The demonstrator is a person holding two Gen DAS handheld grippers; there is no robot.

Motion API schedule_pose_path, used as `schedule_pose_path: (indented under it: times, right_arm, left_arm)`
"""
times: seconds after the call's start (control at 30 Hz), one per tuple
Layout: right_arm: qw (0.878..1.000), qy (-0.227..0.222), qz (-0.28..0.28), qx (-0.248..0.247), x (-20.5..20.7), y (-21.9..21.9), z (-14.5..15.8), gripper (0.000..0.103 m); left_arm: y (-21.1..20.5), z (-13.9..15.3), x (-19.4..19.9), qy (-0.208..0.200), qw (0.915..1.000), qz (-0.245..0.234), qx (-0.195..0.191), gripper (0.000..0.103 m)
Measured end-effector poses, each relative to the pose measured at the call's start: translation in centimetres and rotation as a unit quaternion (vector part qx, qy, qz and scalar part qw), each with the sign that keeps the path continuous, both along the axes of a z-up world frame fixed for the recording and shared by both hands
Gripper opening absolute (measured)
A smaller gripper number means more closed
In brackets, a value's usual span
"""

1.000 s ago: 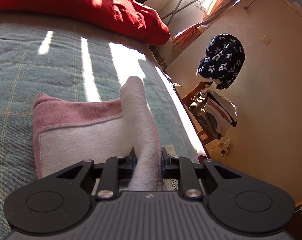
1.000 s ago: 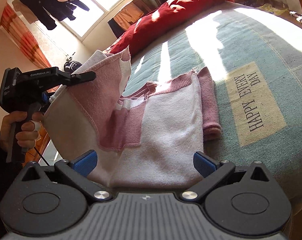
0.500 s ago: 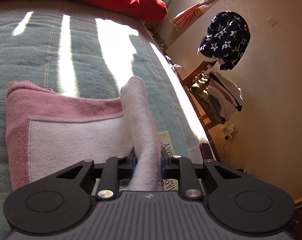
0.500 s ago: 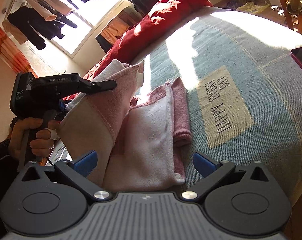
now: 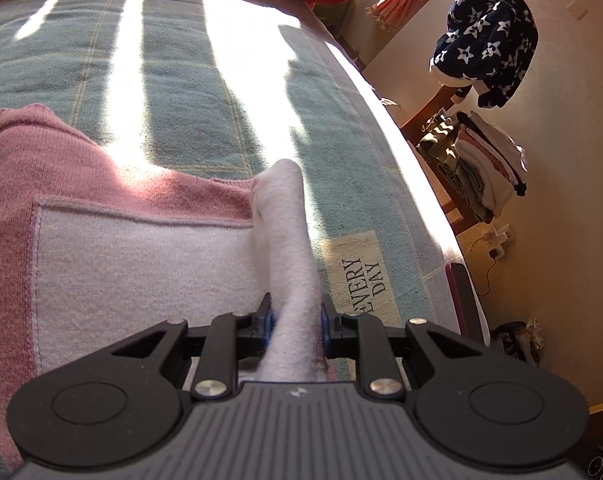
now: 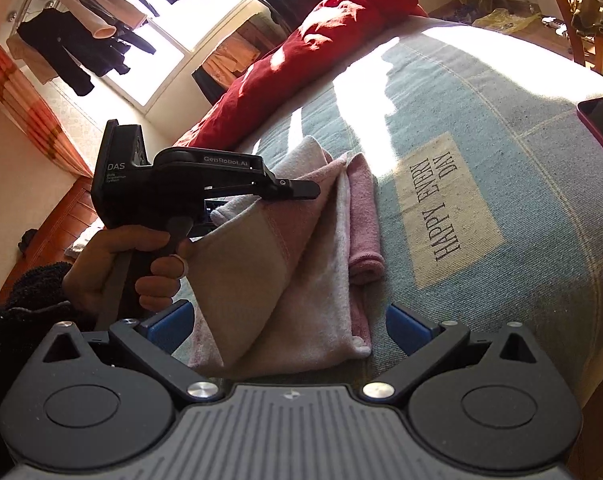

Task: Fold clothes
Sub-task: 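Open the left gripper to release the folded edge onto the sweater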

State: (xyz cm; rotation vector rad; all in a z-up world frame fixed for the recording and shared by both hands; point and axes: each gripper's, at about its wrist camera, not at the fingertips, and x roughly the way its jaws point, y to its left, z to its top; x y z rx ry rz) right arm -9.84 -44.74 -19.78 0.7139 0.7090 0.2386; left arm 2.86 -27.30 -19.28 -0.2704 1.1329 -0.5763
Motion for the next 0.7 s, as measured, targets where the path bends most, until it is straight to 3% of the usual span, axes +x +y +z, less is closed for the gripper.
schedule_pose_path:
  times: [0.17,0.4,0.5,0.57,0.7]
  right_arm:
    - [1.000,0.009,-0.004,-0.006,-0.5,0.3,-0.2,0.103]
    - [1.000,0.012,-0.005,-0.022,-1.5,1.1,-0.1,0.103]
    - [1.000,0.008,-0.008,-0.025,-1.9,1.4,0.2,0.103]
    - [1.000,0.005,-0.010,-0.027,-2.1,1.5,0.4,0.103]
    - [0.999,-0.010,-0.005,-0.033,-2.3,2.1,0.7,0.103]
  left_arm:
    - [-0.5,-0.2,0.0,0.005,1.0000,-0.003,0.005,0.024]
    - [-1.0,2.1,-0.4,-0.001,0.9995,-0.023,-0.022,0.044]
    - [-0.3,4.2,-1.1,-0.019,0.9981,-0.039,-0.044,0.045]
    - [0.6,5.7,-1.9,-0.039,0.9964,-0.058,-0.049,0.052]
    - [3.4,7.4,-4.6,-0.113,0.9899,-0.086,0.001,0.063]
